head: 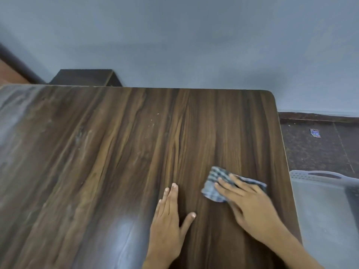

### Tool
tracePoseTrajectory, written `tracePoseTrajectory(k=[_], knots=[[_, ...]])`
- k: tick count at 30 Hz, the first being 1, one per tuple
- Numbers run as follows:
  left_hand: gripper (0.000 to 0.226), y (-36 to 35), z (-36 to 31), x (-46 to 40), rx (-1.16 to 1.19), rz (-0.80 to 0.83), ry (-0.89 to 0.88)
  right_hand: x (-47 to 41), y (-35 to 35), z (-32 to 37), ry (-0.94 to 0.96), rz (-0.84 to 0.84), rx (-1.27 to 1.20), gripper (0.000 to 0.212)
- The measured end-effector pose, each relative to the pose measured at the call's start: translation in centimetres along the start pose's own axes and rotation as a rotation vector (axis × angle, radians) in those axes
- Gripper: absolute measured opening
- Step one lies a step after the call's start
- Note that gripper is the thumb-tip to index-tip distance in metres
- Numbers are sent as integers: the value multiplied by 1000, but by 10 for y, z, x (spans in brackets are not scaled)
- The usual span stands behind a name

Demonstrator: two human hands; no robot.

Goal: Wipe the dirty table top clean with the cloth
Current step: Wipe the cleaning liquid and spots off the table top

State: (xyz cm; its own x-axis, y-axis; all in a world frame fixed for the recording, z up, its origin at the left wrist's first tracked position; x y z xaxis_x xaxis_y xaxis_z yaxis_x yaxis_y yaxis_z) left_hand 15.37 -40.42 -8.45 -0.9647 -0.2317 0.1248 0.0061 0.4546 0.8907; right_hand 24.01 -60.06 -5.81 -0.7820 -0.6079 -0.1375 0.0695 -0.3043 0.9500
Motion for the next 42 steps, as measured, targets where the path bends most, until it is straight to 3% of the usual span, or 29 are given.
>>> tracePoseTrajectory(k=[3,8,13,17,20,25,28,31,35,39,42], knots=[[82,14,14,3,-44,-35,12,-3,8,-35,-129,2,70,48],[83,35,43,-17,-98,-84,78,-86,1,-64,-451,-119,107,44],[79,61,94,-31,-121,-129,139,-197,-21,-35,-673,-68,68,51],[85,86,158,-39,-106,-189,157,-272,-52,35,-564,-2,77,53],[85,106,210,-42,-133,-211,147,-281,-87,122,-331,-6,116,51],[84,135,271,-42,-149,-165,102,-209,-124,248,-109,23,46,48],[82,148,291,-43,-156,-135,70,-150,-119,279,-102,64,78,46],[80,155,302,-49,-151,-98,19,-107,-107,258,-219,16,128,46],[78,163,315,-56,-125,-81,-14,-106,-81,178,-709,-101,131,57],[85,174,328,-54,-52,-79,-11,-192,-69,136,-1096,-241,87,53],[82,178,342,-48,-15,-80,-3,-297,-91,148,-1067,-189,14,55]])
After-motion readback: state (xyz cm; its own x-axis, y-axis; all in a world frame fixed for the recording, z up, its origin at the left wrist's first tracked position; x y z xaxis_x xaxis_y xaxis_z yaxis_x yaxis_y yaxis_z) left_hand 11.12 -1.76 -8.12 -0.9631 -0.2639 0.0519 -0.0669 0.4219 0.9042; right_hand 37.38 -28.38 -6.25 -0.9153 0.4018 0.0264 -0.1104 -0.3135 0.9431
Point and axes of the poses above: each hand's wrist, its own x-axis away from the middle knuckle, its own y-axis out of the back of the hand, z = x × y, the point moved 3 cm from there along -x, towards the middle knuckle, and after that the axes turned 6 degrees about -z, right-handed, at the moved point
